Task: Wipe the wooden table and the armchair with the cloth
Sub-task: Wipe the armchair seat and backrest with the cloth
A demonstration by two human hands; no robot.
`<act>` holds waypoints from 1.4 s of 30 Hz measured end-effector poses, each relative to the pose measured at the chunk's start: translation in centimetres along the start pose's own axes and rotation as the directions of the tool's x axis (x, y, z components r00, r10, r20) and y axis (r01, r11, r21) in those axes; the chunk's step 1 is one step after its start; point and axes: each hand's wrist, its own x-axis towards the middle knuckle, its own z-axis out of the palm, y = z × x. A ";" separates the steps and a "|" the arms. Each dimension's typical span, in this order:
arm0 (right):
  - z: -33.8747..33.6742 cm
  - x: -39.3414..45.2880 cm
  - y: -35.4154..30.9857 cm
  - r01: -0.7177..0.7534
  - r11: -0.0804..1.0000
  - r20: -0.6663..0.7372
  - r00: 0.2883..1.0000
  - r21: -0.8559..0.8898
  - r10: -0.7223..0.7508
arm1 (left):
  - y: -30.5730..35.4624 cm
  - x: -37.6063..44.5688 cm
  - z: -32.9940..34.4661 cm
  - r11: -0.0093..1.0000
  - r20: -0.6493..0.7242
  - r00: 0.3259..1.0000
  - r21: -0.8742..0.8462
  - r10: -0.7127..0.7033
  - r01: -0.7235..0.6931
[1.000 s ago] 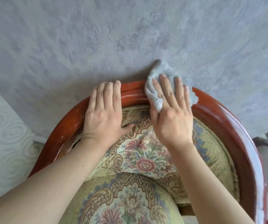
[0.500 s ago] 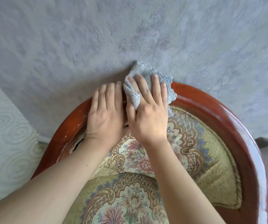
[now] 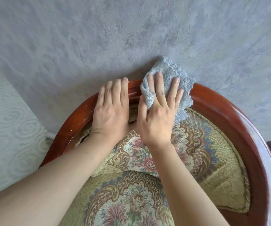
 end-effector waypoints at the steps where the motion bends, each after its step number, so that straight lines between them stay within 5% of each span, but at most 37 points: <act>1: -0.2 -0.1 0.3 0.051 0.999 0.018 0.999 -0.009 -0.051 | 0.0 0.0 0.1 1.000 -0.005 1.000 -0.007 0.000 0.000; 6: -3.0 0.2 5.5 0.258 0.938 0.127 0.964 -0.231 -0.234 | -0.1 0.0 -0.2 1.000 0.085 0.996 -0.013 0.029 -0.028; 10: -5.1 -1.2 7.7 -0.079 0.965 -0.080 0.995 -0.249 0.061 | -0.1 0.1 -0.2 1.000 0.098 0.995 -0.019 0.023 -0.021; 13: -4.1 -0.9 5.2 -0.267 0.959 -0.134 0.958 -0.098 0.253 | 0.0 0.1 -0.3 1.000 0.115 0.993 -0.010 0.011 -0.010; 19: -0.7 1.1 -1.7 0.048 0.995 0.106 0.993 0.085 -0.057 | 0.8 0.1 -0.6 0.991 -0.014 0.995 -0.097 -0.098 0.096; 25: -2.7 1.2 2.0 0.281 0.957 0.204 0.944 -0.077 -0.261 | 0.0 0.0 -0.4 0.998 0.084 0.996 -0.070 0.004 0.002; 29: -4.7 0.3 5.1 0.119 0.971 0.095 0.990 -0.208 -0.101 | -0.2 0.0 -0.6 0.999 0.154 0.988 -0.044 0.033 -0.026; 34: -2.4 1.2 0.8 -0.160 0.981 0.044 0.985 -0.112 0.165 | 0.2 0.1 -1.0 1.000 0.145 0.989 -0.017 0.004 -0.002; 42: -0.9 0.8 -1.4 0.077 0.995 0.176 0.981 0.066 -0.088 | 1.0 0.0 -0.7 0.987 -0.023 0.995 -0.132 -0.097 0.093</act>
